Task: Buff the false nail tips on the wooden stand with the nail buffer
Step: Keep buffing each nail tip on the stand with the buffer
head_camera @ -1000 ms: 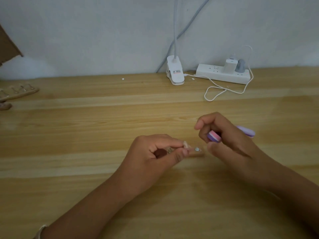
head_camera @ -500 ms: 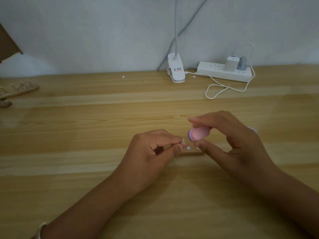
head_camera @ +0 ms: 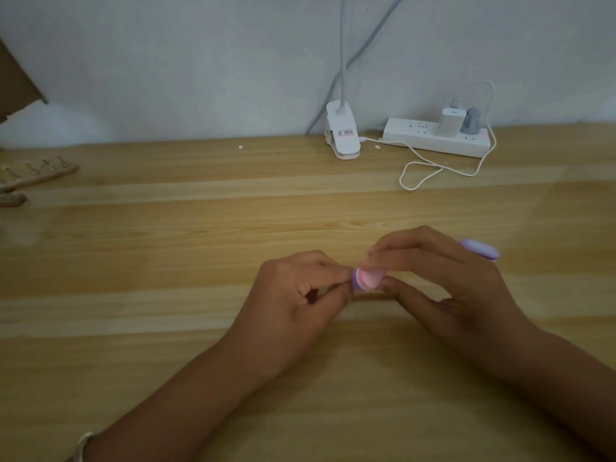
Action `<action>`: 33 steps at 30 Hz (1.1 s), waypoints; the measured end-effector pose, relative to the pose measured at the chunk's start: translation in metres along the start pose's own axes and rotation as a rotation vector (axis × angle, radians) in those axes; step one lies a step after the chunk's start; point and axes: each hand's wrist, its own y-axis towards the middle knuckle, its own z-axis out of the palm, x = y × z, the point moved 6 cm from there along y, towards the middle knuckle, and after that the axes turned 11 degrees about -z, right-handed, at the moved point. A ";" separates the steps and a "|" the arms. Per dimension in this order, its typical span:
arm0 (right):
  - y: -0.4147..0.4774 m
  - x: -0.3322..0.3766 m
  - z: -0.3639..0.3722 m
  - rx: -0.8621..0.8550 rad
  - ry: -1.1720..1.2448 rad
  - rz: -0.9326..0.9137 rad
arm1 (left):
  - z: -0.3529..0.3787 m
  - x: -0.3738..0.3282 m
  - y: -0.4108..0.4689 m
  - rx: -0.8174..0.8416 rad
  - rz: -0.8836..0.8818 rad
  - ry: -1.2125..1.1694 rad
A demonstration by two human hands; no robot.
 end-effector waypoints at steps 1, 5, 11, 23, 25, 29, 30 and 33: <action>0.001 -0.001 -0.002 -0.006 -0.018 0.006 | 0.000 0.000 0.000 -0.005 -0.007 0.001; 0.001 0.008 0.005 -0.005 0.002 -0.043 | -0.002 -0.004 0.000 -0.020 0.039 0.017; 0.002 0.003 -0.002 -0.021 -0.064 -0.020 | -0.003 -0.002 0.000 -0.050 0.029 0.047; 0.000 0.010 0.004 -0.011 -0.040 -0.076 | -0.004 -0.004 0.000 -0.060 0.037 0.077; 0.000 0.002 -0.001 -0.010 -0.068 -0.045 | -0.004 -0.003 0.000 -0.066 0.023 0.098; -0.001 0.006 0.002 -0.027 -0.049 -0.049 | -0.004 -0.004 -0.001 -0.063 0.036 0.083; -0.001 0.010 0.005 -0.023 -0.031 -0.070 | -0.004 -0.005 -0.001 -0.061 0.045 0.071; 0.000 0.005 0.000 -0.024 -0.072 -0.065 | -0.004 -0.004 -0.001 -0.069 0.029 0.077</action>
